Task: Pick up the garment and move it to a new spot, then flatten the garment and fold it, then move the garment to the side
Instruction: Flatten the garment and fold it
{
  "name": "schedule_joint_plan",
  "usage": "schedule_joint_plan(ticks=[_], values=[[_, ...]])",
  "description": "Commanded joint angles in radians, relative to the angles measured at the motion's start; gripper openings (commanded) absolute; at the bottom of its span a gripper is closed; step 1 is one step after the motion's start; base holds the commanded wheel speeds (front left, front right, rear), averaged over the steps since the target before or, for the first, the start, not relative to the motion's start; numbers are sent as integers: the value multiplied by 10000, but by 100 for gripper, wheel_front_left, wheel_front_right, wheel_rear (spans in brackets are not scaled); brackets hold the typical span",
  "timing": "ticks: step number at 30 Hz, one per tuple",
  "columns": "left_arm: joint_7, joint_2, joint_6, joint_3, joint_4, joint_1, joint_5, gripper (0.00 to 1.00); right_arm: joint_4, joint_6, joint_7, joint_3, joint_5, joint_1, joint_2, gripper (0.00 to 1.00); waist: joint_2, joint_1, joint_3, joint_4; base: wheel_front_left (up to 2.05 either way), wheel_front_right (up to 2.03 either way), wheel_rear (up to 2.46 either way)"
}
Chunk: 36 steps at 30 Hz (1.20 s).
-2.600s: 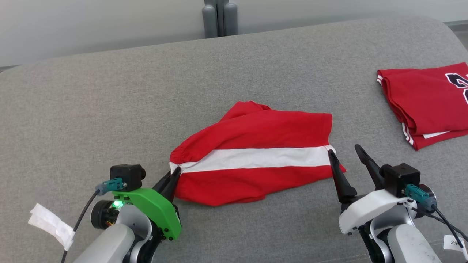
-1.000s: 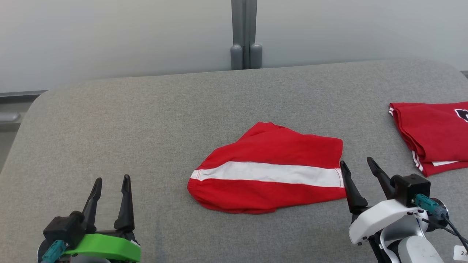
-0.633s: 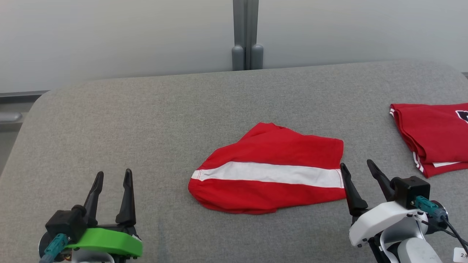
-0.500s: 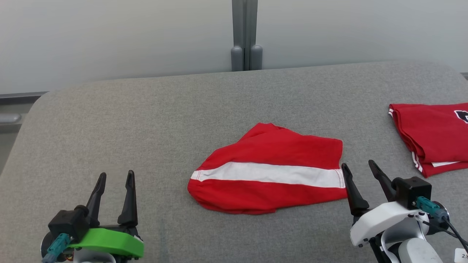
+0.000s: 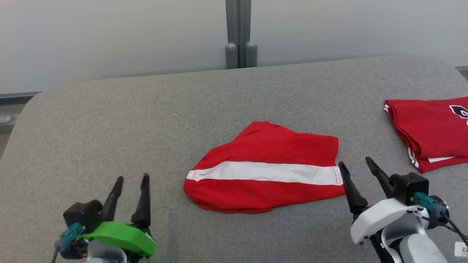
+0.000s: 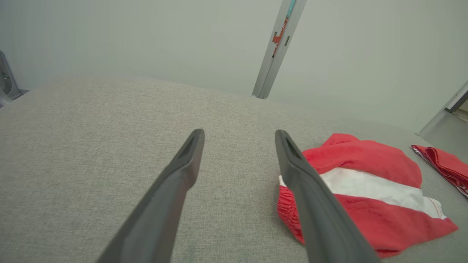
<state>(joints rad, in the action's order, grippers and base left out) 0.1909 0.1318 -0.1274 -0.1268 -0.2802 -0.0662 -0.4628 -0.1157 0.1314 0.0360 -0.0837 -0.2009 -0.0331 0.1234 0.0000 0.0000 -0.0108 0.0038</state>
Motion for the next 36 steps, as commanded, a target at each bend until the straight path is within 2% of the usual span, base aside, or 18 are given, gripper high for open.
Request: schedule_joint_plan(ticks=[1, 7, 13, 21, 27, 28, 29, 30, 36], values=[[-443, -41, -42, -224, 40, -365, -250, 100, 74, -16, -102, 1, -143, -218, 189, 100, 0, 0, -87, -20, 0, 0, 0], [-2624, -62, -30, -980, -188, -1168, -789, 100, 75, -16, -1219, -18, -661, -667, 554, 100, 0, 0, -372, -184, 0, 0, 0], [-4700, -181, 340, -1530, -1148, -2026, -884, 100, -174, -16, -2110, -208, -937, -1204, 595, 100, 0, 0, -684, -605, 0, 0, 0], [-5441, -80, 908, -1655, -1955, -2872, -604, 100, -438, -16, -2599, -592, -1095, -1804, 526, 100, 0, 0, -1174, -1038, 0, 0, 0], [-5915, 71, 1012, -1792, -2291, -3255, -518, 100, -683, -16, -2714, -683, -1166, -2024, 528, 100, 0, 0, -1392, -1113, 0, 0, 0], [-5935, 83, 1003, -1806, -2309, -3288, -520, 94, -735, -16, -2753, -683, -1187, -2041, 516, 100, 0, 0, -1410, -1116, 0, 0, 0], [-5947, 103, 981, -1816, -2321, -3324, -521, 22, -814, -16, -2860, -684, -1275, -2056, 489, 100, 0, 0, -1434, -1118, 0, 0, 0], [-5903, 101, 986, -1796, -2319, -3332, -550, 0, -871, -16, -2937, -678, -1306, -2075, 482, 100, 0, 0, -1453, -1114, 0, 0, 0], [-5675, -26, 896, -1846, -2236, -3035, -714, 0, -1401, -16, -3884, -582, -2097, -2363, 313, 100, 0, 0, -1637, -978, 0, 0, 0]])
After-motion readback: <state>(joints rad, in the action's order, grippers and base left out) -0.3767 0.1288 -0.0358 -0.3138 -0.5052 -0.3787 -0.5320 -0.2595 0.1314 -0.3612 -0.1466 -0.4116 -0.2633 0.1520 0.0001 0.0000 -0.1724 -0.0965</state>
